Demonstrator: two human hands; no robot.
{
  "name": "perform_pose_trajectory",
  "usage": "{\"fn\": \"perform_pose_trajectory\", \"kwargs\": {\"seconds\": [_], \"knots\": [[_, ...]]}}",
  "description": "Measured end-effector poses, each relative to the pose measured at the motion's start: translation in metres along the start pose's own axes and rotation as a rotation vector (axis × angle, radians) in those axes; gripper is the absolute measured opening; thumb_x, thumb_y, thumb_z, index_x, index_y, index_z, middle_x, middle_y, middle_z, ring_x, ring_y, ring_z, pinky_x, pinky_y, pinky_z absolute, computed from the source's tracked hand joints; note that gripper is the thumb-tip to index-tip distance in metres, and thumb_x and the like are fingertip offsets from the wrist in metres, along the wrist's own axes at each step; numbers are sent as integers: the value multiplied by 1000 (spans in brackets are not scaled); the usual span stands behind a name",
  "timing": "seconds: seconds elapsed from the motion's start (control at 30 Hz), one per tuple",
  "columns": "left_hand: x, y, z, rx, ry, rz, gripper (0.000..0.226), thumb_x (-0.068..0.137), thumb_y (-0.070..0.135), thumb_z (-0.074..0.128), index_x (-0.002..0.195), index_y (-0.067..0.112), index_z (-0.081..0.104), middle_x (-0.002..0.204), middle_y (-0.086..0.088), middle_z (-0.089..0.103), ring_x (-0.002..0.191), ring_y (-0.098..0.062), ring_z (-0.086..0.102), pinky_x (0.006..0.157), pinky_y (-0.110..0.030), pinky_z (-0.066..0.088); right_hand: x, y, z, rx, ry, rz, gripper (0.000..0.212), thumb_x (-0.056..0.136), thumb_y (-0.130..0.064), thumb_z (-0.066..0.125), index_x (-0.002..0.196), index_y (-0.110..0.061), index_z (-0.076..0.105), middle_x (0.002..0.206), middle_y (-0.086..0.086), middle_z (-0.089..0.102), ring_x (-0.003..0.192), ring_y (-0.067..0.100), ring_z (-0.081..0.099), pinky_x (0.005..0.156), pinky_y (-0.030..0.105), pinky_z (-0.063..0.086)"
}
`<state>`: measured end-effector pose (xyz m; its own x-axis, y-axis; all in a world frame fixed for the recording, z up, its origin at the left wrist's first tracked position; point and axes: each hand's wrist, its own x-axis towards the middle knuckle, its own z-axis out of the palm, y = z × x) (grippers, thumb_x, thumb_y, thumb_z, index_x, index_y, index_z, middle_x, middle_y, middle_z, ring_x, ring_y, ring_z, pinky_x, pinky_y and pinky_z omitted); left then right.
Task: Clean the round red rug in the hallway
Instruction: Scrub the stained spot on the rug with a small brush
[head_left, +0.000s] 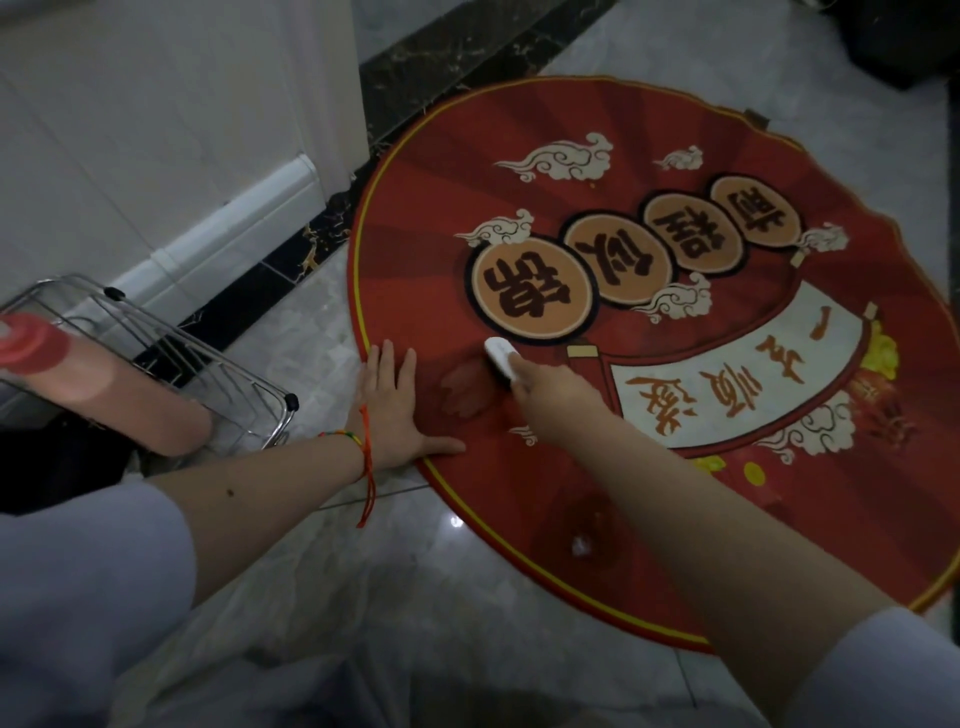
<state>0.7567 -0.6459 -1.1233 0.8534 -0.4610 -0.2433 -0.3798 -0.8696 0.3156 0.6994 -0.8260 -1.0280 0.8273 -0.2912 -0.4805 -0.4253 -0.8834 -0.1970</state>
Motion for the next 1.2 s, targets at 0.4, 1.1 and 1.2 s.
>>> {"fn": "perform_pose_trajectory", "kwargs": {"seconds": [0.4,1.1,1.2], "knots": [[6,0,-8,-36,-8,-38,143,49,83,63,151,5,-1,157,-19,-7,146,-31,-9,119,-43,0,3,-20,14,6,6,-97,44,100,-30,33,144,-29,31,116,17,60,102,34,59,78,38,45],[3,1,-11,-109,-39,-30,143,53,76,69,150,0,-3,157,-19,-9,146,-30,-10,119,-41,0,-8,-38,31,42,-3,-222,45,100,-28,34,145,-27,31,114,17,62,99,34,60,81,40,47],[4,2,-10,-96,-39,-39,146,50,79,67,150,0,-4,158,-18,-9,146,-29,-10,120,-40,0,5,-22,20,14,17,-160,46,100,-29,32,146,-28,30,118,16,61,103,34,59,82,39,46]]}}
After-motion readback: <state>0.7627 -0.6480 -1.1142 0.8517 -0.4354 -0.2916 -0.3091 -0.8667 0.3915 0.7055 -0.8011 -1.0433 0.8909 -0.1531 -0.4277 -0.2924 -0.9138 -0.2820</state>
